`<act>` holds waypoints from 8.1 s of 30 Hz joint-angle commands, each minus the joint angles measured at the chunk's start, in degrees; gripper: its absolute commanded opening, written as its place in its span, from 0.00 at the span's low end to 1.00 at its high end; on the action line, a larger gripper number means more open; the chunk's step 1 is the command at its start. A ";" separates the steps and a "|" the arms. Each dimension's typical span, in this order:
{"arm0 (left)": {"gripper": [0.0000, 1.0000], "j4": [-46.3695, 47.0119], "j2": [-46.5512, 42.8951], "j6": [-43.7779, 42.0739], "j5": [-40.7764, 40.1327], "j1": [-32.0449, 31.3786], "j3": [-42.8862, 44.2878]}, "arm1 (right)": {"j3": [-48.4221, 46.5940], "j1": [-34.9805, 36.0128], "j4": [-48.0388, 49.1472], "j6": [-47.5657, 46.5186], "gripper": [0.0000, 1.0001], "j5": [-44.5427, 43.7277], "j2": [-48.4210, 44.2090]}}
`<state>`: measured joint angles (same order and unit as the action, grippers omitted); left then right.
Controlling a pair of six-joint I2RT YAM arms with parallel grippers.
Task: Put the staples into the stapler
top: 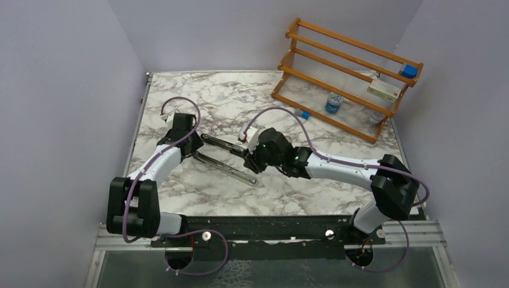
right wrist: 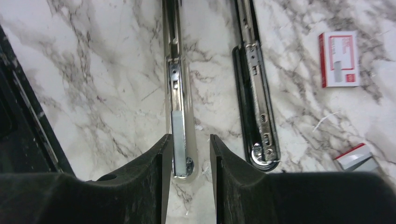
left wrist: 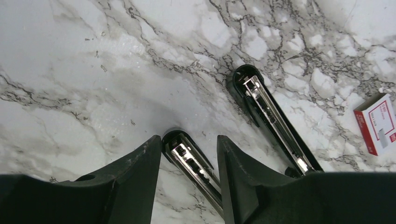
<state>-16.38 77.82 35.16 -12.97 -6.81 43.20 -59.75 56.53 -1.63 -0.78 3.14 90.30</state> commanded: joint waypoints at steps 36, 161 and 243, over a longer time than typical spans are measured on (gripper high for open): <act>0.72 -7.00 -0.98 -4.22 4.28 1.09 7.06 | 7.08 0.14 12.52 -7.49 0.18 9.17 12.88; 0.00 -9.59 -9.40 20.11 10.35 -4.00 3.26 | -2.86 0.15 38.16 -1.51 0.01 1.28 30.27; 0.32 -9.62 0.03 -0.73 6.55 5.30 8.05 | -17.80 3.56 8.99 -4.49 0.01 11.19 27.91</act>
<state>-26.30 78.89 34.48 -6.72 -1.93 50.63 -75.16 59.35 10.00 -5.58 13.32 117.49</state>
